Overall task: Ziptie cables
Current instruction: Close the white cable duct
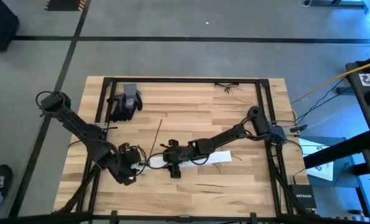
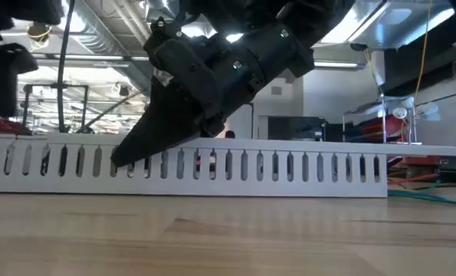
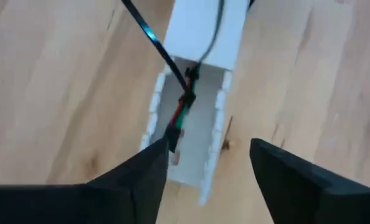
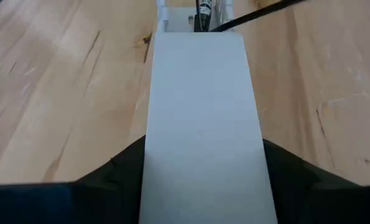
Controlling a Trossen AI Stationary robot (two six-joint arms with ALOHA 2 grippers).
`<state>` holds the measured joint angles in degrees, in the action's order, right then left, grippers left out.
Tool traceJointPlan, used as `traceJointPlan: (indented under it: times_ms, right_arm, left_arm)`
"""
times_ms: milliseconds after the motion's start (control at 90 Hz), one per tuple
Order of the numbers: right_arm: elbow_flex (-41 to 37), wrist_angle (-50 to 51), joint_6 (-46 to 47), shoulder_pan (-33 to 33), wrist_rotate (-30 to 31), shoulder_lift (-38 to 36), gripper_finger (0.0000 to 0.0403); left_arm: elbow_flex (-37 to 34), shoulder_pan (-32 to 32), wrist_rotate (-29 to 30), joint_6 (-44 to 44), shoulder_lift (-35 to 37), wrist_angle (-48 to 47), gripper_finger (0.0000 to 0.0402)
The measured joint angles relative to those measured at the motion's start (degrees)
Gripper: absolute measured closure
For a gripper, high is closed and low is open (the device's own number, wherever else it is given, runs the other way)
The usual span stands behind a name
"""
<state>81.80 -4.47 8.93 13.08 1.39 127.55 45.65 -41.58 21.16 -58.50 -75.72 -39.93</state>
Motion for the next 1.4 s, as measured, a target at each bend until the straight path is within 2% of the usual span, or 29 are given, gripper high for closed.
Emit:
traceJointPlan:
  times_ms: [189, 322, 689, 878, 1178, 1400]
  right_arm:
    - [0.00, -0.04, -0.13, 0.00, -0.02, 0.00, 0.0175]
    - [0.00, -0.07, -0.16, 0.00, -0.07, 0.00, 0.0175]
    - [0.00, -0.04, -0.15, -0.02, 0.47, 0.00, 0.0175]
    - [0.00, -0.11, -0.24, -0.02, 0.35, 0.00, 0.0175]
    - [-0.23, -1.20, 0.99, 0.00, -0.15, -0.07, 0.0175]
    - [-0.39, -4.17, 2.85, 0.13, -0.53, 0.09, 0.0175]
  left_arm:
    - [-0.96, 1.16, 0.38, 3.11, -1.21, 1.19, 0.0114]
    - [-3.31, 1.28, 0.89, 4.37, -1.96, 7.00, 0.0089]
    - [-8.44, 0.53, 2.61, 4.93, -2.71, 8.88, 0.0081]
    - [-12.33, -0.65, 6.75, 7.35, -2.75, 18.14, 0.0112]
    - [-17.20, -0.75, 8.57, 10.21, -3.39, 29.78, 0.0220]
    - [-17.22, 0.02, 8.60, 13.28, -5.42, 33.91, 0.0231]
